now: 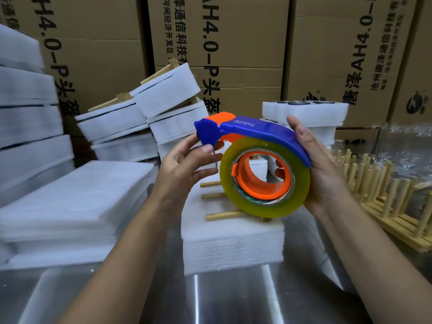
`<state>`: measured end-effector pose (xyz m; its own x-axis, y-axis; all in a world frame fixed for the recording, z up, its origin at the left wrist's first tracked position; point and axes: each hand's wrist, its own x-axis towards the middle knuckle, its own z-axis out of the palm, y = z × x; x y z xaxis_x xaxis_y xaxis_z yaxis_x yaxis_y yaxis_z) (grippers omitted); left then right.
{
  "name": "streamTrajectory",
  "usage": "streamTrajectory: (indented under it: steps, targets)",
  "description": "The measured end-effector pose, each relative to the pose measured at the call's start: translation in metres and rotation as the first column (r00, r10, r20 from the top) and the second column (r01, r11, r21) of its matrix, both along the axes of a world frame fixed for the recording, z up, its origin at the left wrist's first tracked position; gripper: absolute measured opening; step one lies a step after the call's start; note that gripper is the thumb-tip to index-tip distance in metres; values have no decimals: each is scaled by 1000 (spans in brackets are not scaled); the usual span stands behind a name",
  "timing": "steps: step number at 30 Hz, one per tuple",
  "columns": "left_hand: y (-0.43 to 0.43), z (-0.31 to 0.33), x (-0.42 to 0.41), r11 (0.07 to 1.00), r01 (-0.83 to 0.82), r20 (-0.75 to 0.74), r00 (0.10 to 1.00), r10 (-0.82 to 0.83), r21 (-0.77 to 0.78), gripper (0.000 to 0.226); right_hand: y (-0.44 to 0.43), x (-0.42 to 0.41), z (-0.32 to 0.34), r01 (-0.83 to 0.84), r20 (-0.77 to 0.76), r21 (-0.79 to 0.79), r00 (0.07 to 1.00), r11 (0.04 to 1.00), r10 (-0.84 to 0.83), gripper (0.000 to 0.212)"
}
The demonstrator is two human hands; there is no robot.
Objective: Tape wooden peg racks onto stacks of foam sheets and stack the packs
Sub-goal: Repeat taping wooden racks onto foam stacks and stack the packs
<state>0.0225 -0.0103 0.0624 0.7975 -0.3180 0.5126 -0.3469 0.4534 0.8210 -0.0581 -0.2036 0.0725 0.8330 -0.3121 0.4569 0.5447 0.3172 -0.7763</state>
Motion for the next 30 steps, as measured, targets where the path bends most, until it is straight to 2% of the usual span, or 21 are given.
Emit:
streamTrajectory:
  steps: [2, 4, 6, 8, 10, 13, 17, 19, 20, 23, 27, 30]
  targets:
    - [-2, -1, 0, 1000, -15, 10, 1000, 15, -17, 66, 3, 1, 1, 72, 27, -19, 997, 997, -72, 22]
    - [0, -1, 0, 997, 26, -54, 998, -30, -68, 62, 4, 1, 3, 112, 44, -32, 993, 993, -110, 15]
    - [4, 0, 4, 980, 127, -209, 965, -158, -155, 59, 3, 1, 3, 113, 47, -45, 993, 993, -111, 14]
    - [7, 1, 6, 948, 215, -375, 880, -292, -233, 62, 2, 0, 2, 116, 35, -75, 993, 990, -114, 19]
    - [9, 0, 7, 937, 255, -448, 827, -339, -239, 63, 1, 0, 0, 142, 11, -110, 990, 984, -141, 25]
    - [10, 0, 9, 928, 251, -438, 827, -353, -275, 54, 1, 0, 0, 162, -9, -185, 986, 969, -166, 32]
    - [12, 0, 11, 921, 195, -442, 831, -338, -338, 29, 0, 0, -2, 113, 28, -258, 994, 960, -110, 29]
    - [13, 0, 12, 923, 182, -456, 826, -331, -340, 26, -2, 0, -3, 78, 56, -305, 996, 949, -64, 30]
    - [13, 0, 13, 922, 180, -465, 820, -334, -344, 26, -3, 0, -3, 56, 65, -326, 997, 944, -37, 38]
    - [15, 0, 14, 902, 208, -523, 756, -393, -377, 28, -5, 2, -6, 2, 80, -391, 996, 920, 32, 66]
    - [16, -2, 15, 889, 224, -628, 639, -444, -401, 23, -5, 4, -9, 5, 105, -456, 993, 890, 48, 57]
    - [18, -3, 18, 896, 240, -692, 571, -442, -374, 34, -4, 3, -10, -9, 107, -474, 992, 881, 68, 59]
